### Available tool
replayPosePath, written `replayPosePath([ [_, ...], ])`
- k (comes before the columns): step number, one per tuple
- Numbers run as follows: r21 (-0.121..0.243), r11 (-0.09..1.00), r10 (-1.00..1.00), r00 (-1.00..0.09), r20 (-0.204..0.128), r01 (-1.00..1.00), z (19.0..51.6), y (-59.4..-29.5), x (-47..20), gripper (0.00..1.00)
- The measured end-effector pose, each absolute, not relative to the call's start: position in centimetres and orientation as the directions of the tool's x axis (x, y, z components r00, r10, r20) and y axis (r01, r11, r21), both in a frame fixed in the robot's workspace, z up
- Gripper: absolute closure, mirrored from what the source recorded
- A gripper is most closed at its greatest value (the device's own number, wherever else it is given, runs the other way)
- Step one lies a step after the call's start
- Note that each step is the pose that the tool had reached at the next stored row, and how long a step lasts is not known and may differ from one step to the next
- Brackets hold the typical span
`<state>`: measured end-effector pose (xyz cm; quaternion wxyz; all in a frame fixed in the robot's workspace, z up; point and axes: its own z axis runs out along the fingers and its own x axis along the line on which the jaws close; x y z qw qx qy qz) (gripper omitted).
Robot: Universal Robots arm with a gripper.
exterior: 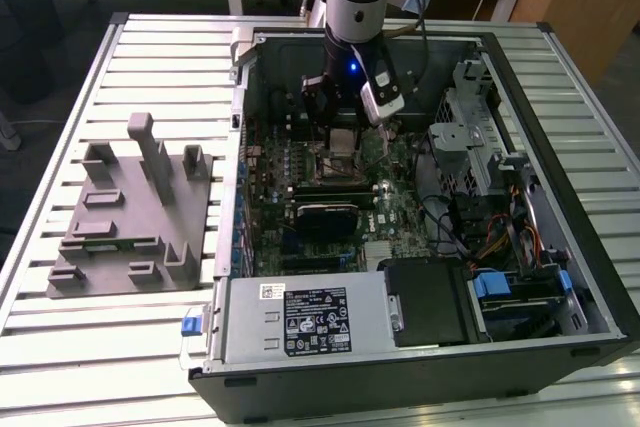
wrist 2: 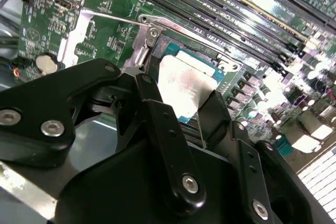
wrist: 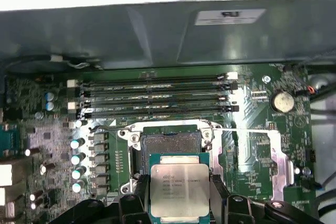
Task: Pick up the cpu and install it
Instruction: 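Place the cpu into insertion slot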
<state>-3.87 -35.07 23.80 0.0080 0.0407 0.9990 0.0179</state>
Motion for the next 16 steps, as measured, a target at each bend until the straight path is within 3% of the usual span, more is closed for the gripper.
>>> replayPosePath([
  [16, 0.036, 0.931, 0.364, -0.931, -0.014, 0.363, 23.76, -35.07, -3.87, 0.46],
])
